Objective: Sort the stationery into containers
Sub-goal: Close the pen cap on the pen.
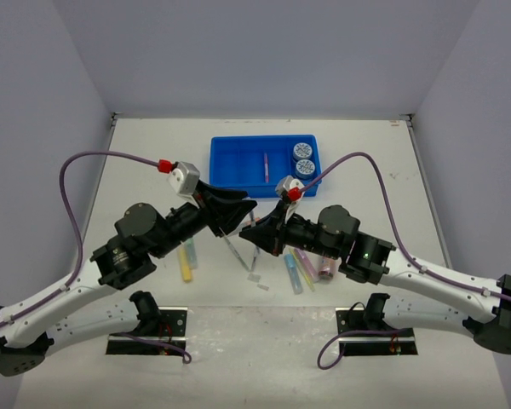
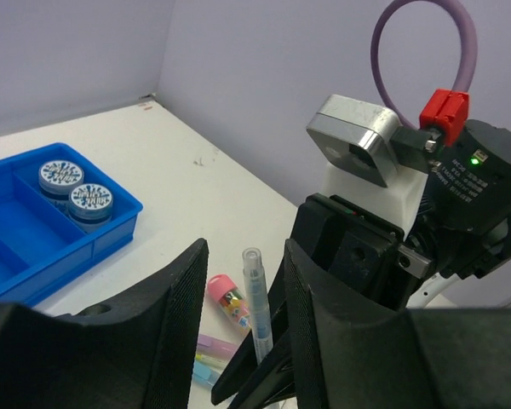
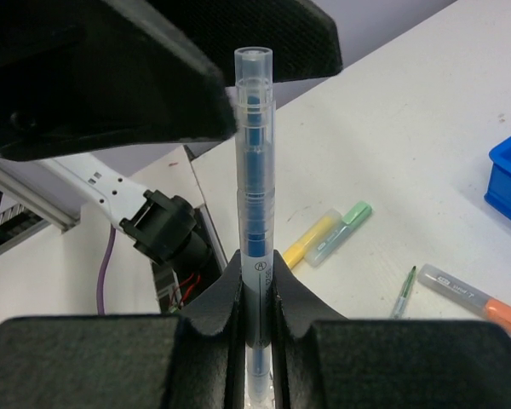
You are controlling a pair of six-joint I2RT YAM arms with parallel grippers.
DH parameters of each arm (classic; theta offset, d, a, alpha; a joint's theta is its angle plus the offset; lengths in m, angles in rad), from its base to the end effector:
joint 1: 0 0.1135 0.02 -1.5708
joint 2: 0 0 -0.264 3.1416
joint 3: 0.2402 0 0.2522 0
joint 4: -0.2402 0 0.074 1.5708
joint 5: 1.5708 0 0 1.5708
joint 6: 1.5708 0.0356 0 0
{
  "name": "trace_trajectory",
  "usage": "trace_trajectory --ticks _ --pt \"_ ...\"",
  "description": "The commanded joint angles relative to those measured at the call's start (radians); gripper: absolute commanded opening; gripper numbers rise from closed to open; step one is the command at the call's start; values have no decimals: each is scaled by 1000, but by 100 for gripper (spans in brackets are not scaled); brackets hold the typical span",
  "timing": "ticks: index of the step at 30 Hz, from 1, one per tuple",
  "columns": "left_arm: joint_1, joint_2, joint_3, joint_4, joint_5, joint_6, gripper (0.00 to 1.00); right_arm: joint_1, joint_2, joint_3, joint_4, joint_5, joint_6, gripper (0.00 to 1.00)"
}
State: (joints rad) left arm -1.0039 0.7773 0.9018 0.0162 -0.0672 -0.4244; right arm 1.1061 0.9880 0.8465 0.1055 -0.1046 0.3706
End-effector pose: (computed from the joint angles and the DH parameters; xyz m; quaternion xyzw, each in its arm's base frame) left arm 0.0965 -0.1471 0.4040 0.1629 0.6352 -0.4776 0.5847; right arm 0.1020 0.2118 0.3548 -0.2923 0.6576 0.4945 0.4874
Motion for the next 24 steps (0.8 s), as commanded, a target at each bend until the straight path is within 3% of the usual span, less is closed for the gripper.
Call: trace_trajectory --ticks 1,6,10,17,24 --pt "-2 26 42 -15 -37 26 42 2 1 62 -8 -26 -15 0" --pt "-2 48 38 -7 -16 8 31 3 3 67 -18 -15 -16 0" --pt "-2 54 5 13 18 -18 1 3 -2 76 -17 22 -15 0" --pt "-3 70 -94 63 124 -114 0 -6 14 164 -23 127 -52 0" --pt "-2 80 -202 147 222 -200 0 -75 67 322 -59 109 -103 0"
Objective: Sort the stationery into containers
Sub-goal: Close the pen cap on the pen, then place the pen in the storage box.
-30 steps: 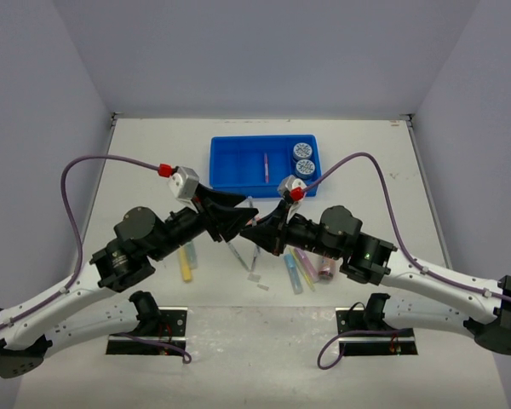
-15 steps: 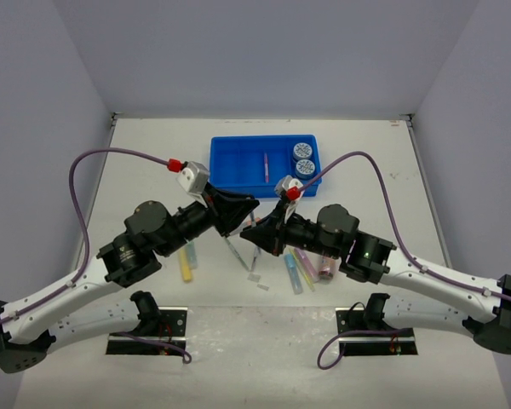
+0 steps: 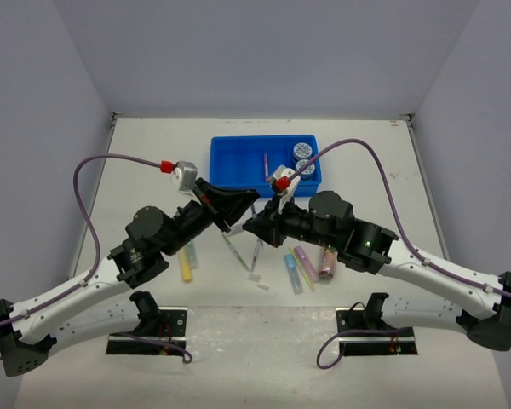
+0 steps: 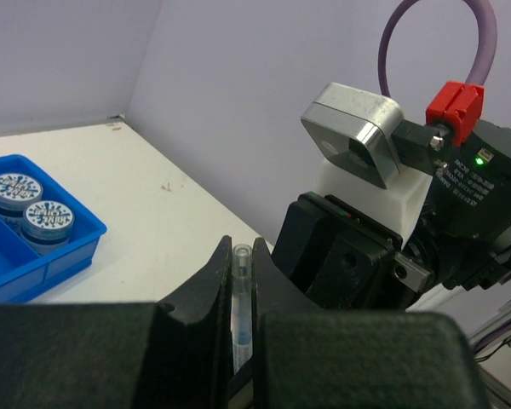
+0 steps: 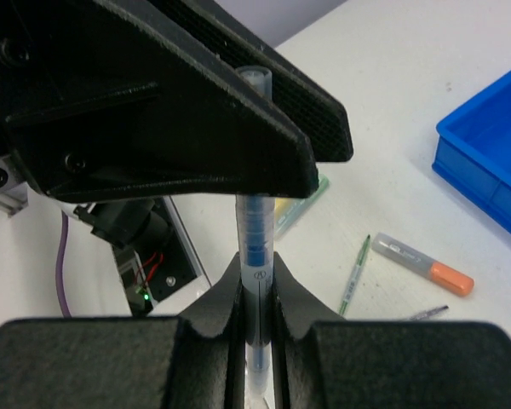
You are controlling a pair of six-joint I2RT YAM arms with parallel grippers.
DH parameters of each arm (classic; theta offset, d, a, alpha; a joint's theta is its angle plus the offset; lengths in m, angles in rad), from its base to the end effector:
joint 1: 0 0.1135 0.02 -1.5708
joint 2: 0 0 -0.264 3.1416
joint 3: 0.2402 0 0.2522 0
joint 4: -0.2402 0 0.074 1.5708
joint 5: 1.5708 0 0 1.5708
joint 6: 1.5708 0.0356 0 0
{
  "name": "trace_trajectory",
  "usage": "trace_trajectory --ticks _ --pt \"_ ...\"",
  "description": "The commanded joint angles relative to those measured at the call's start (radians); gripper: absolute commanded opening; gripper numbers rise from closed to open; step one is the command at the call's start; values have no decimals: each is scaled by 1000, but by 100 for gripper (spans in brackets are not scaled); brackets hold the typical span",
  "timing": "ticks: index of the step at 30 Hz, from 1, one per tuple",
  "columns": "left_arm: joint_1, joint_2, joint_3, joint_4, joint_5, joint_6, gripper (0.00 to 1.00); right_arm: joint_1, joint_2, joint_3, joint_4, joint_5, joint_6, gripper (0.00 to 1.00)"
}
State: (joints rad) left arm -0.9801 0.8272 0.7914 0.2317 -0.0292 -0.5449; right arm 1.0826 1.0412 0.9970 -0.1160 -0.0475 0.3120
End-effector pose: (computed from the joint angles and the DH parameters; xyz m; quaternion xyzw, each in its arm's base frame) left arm 0.1099 -0.1620 0.3803 0.1260 0.6220 -0.5271 0.5652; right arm 0.1121 0.2147 0.3730 -0.3003 0.6996 0.4300 0.4852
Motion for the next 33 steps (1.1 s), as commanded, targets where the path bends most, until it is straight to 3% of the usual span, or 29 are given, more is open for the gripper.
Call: trace_trajectory --ticks 1,9,11,13,14,15,16,18,21,24,28,33 --pt "-27 27 -115 -46 202 -89 0 -69 26 203 154 52 -52 0" --pt "-42 53 -190 34 261 -134 0 -177 125 407 81 -36 -64 0" --pt "-42 38 -181 -1 200 -119 0 -182 129 390 75 -40 -70 0" --pt "-42 24 -86 -189 -13 -94 2 -184 123 312 73 -44 -64 0" --pt "-41 27 -24 -292 -109 -94 14 -186 124 280 72 -38 -57 0" --pt "-40 37 63 -452 -208 -103 45 -194 126 247 72 -35 -42 0" --pt "-40 52 106 -586 -361 -135 82 -199 132 202 72 -38 -28 0" --pt "-34 102 283 -752 -627 -214 99 -231 158 136 63 -31 -4 0" --pt "-28 153 484 -1002 -852 -316 100 -312 227 126 21 -25 58 0" --pt "-26 137 560 -1116 -943 -366 100 -410 340 227 -96 -12 84 0" --pt "-26 79 505 -1105 -945 -333 100 -486 595 541 -324 85 26 0" --pt "-26 58 409 -1115 -900 -315 100 -567 904 905 -479 163 5 0"
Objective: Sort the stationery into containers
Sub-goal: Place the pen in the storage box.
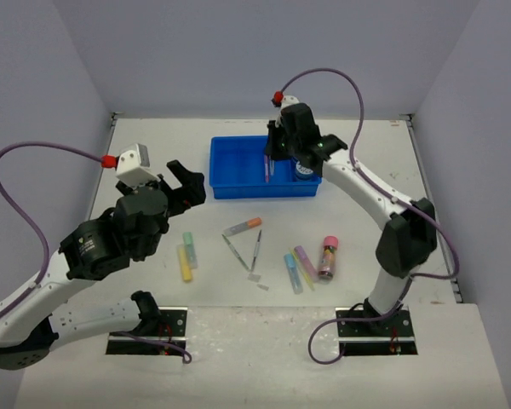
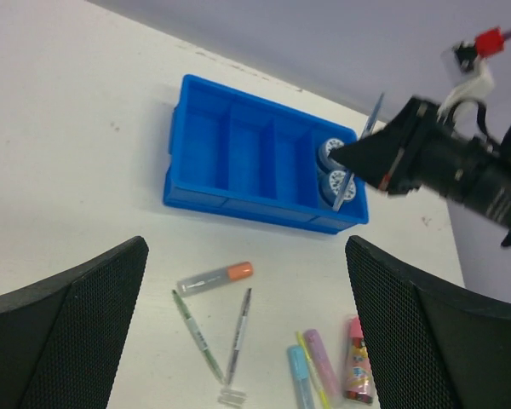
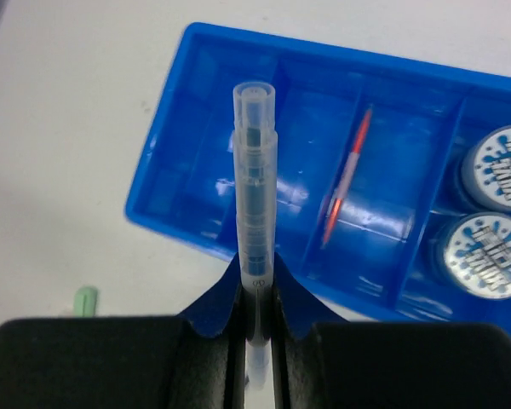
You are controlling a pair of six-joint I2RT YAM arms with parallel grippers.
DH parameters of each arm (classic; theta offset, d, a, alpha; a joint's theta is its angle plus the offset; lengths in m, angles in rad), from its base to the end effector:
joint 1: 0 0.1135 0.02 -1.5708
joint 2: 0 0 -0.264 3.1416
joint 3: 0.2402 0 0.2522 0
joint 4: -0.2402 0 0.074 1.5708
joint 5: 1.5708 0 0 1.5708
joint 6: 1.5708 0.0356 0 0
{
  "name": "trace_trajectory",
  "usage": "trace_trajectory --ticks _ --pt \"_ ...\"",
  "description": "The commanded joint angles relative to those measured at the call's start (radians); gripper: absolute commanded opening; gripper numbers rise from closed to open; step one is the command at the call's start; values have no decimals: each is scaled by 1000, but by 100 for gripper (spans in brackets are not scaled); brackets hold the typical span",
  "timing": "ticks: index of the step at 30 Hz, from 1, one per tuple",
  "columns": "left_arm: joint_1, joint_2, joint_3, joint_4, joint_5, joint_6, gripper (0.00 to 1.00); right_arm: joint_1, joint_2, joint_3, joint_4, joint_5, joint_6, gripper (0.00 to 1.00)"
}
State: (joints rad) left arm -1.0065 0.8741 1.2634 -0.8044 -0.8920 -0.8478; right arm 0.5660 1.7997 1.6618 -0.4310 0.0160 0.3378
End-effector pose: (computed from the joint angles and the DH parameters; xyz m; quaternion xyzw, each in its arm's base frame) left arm 0.0997 -0.1057 0.4256 -0.1750 0.7720 -0.1774 0.5848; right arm 0.3574 0.2264 0.3373 -0.0960 0.8718 0.2034 0.4351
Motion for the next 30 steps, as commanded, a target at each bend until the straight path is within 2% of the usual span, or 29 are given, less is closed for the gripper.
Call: trace_trajectory --ticks 1,4,8,16,19,21,26,28,30 --pt "1 12 -75 -85 -28 -12 100 -64 201 304 -196 90 -18 0" --pt "2 14 -110 -105 -11 -14 100 -91 338 437 -280 67 -20 0" --pt "0 7 -141 -110 -19 -12 100 -101 426 502 -298 76 -33 4" --pt "3 17 -199 -83 -17 0 100 -106 480 546 -324 43 -39 26" --pt "4 24 -218 -78 -20 -2 100 -106 446 515 -326 36 -29 41" --pt "6 34 -221 -80 -19 -4 100 -104 409 504 -335 39 -26 45" --pt "8 54 -224 -101 -23 -24 100 -74 222 400 -347 83 -14 45" --pt "8 54 -222 -132 -28 -59 100 -7 -3 150 -306 129 9 43" --pt "9 51 -219 -155 -27 -73 100 82 -127 -31 -254 146 55 39"
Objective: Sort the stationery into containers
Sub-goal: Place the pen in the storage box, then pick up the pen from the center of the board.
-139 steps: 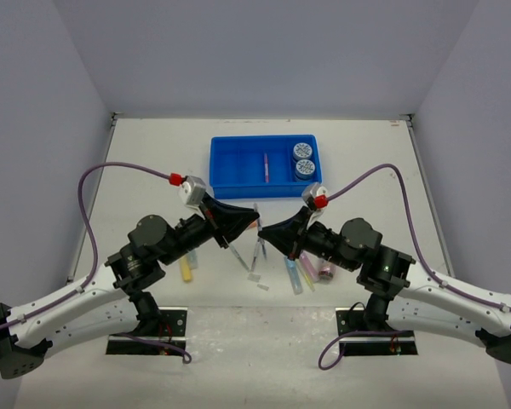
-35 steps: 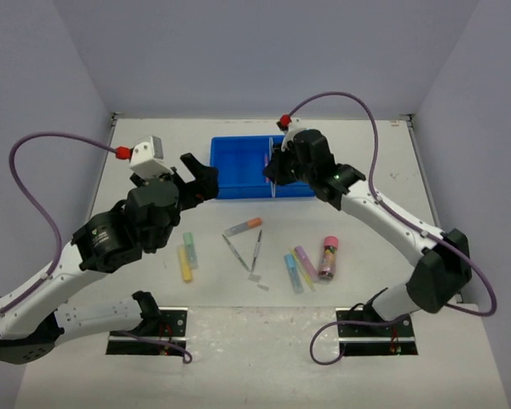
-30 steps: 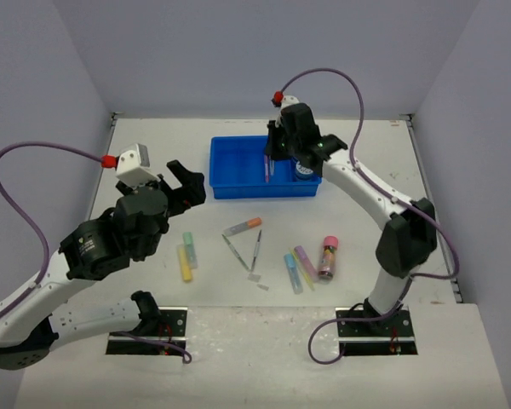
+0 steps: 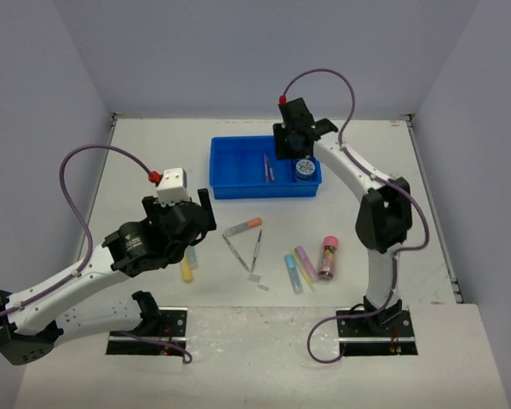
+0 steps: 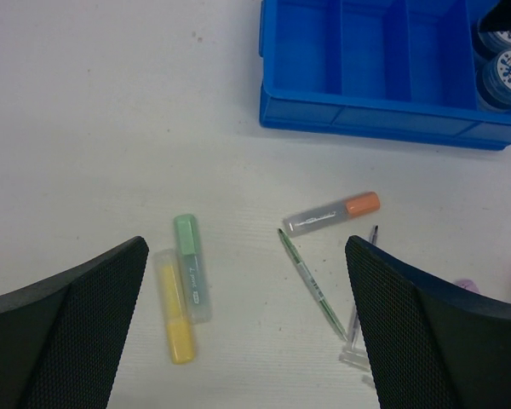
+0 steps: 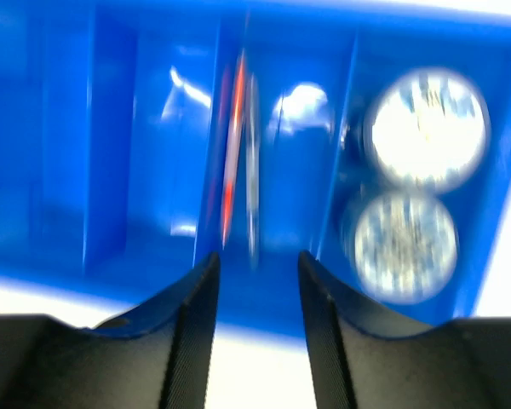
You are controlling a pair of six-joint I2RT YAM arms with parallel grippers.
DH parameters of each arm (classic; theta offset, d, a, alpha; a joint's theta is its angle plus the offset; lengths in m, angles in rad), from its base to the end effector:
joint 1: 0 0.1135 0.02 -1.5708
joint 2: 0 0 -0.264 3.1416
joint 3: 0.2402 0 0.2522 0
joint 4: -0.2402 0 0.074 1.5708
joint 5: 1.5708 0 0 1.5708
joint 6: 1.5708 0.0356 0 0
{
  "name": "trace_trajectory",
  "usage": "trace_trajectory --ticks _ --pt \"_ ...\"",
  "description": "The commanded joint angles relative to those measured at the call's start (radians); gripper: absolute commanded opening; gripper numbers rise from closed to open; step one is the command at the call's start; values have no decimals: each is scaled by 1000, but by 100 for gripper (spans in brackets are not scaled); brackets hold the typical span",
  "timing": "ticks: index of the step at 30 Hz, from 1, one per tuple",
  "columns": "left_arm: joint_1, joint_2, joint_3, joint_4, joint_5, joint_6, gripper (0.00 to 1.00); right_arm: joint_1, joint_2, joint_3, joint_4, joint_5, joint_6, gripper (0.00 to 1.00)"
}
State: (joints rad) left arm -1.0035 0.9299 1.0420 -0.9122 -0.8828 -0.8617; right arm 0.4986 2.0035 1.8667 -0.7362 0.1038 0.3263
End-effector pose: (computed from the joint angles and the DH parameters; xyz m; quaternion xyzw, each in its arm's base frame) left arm 0.1125 -0.1254 0.3428 -0.1008 0.8471 -0.0371 0.5204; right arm 0.3986 0.2128 0.2954 -0.0631 0.9365 0.0922 0.3323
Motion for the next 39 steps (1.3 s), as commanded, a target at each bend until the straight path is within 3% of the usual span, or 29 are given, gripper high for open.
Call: trace_trajectory --ticks 1,4,10,19,26,39 --pt "6 -5 6 -60 -38 -67 100 197 -385 -333 73 72 101 38" --pt "6 -5 18 -91 -51 -91 100 289 -493 -595 111 97 226 33" --pt "8 15 -8 -75 -49 -120 100 431 -544 -795 247 172 482 37" --pt "8 63 -82 -86 -10 -236 100 469 -412 -765 272 214 607 39" --pt "8 72 -107 -62 12 -229 100 489 -274 -704 261 236 670 36" --pt "8 50 -148 -26 36 -190 100 525 -128 -652 214 269 735 24"
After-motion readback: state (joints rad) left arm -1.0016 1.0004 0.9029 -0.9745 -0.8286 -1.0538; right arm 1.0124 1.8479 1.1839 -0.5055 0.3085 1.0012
